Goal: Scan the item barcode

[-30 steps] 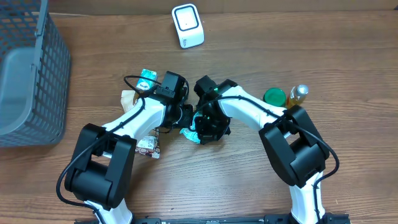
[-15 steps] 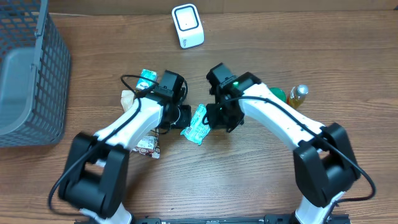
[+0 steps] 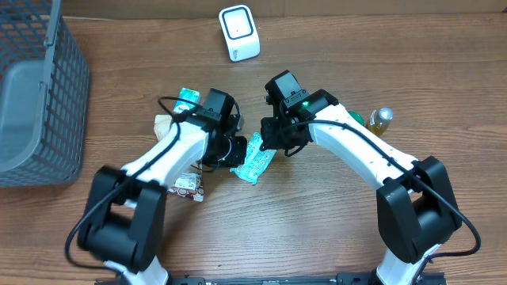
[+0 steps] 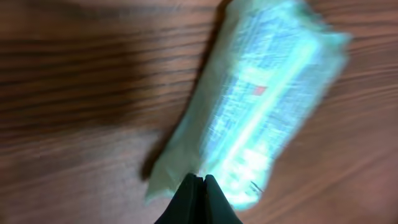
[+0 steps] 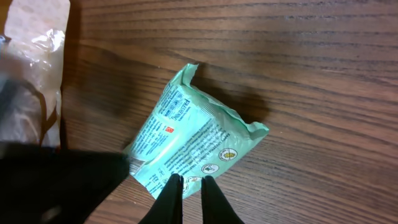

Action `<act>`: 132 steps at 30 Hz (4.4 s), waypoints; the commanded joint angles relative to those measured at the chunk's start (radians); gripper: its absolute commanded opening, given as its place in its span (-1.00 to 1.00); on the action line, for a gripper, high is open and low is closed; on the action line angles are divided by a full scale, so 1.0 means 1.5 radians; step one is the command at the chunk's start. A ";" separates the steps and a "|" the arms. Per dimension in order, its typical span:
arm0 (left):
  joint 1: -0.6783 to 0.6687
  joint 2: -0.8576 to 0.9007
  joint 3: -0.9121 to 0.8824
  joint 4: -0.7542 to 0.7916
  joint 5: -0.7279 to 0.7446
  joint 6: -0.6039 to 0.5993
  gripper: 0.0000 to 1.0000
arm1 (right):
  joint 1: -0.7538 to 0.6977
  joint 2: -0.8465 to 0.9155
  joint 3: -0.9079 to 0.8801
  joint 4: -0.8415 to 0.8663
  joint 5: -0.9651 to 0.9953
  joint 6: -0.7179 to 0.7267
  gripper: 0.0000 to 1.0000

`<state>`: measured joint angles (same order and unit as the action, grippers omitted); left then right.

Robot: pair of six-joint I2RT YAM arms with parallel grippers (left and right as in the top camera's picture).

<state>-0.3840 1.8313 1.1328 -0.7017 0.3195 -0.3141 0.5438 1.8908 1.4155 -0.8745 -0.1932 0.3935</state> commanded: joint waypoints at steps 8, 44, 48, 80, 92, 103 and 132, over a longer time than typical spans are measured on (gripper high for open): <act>0.003 0.037 0.001 0.032 0.012 0.020 -0.91 | 0.013 0.067 0.003 0.013 -0.007 0.002 -0.84; 0.004 0.025 0.019 -0.025 -0.155 -0.063 -0.92 | 0.026 0.150 0.003 0.019 0.001 0.002 -0.71; 0.004 -0.003 0.049 -0.061 -0.112 -0.057 -0.91 | 0.026 0.150 0.003 0.022 0.001 0.002 -0.63; -0.001 0.102 0.048 -0.104 -0.106 -0.073 -0.91 | 0.026 0.150 0.003 0.022 0.001 0.002 -0.61; 0.018 0.073 0.051 -0.155 -0.175 -0.080 -0.91 | 0.026 0.150 0.003 0.022 0.001 0.002 -0.60; 0.033 -0.004 0.054 -0.090 -0.007 -0.060 -0.87 | 0.026 0.150 0.003 0.022 0.001 0.002 -0.60; 0.026 0.088 0.054 -0.014 -0.131 -0.063 -0.92 | 0.026 0.150 0.003 0.022 0.001 0.002 -0.59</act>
<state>-0.3405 1.9488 1.2171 -0.7246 0.2005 -0.4160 0.5770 2.0556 1.4307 -0.8417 -0.2321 0.3923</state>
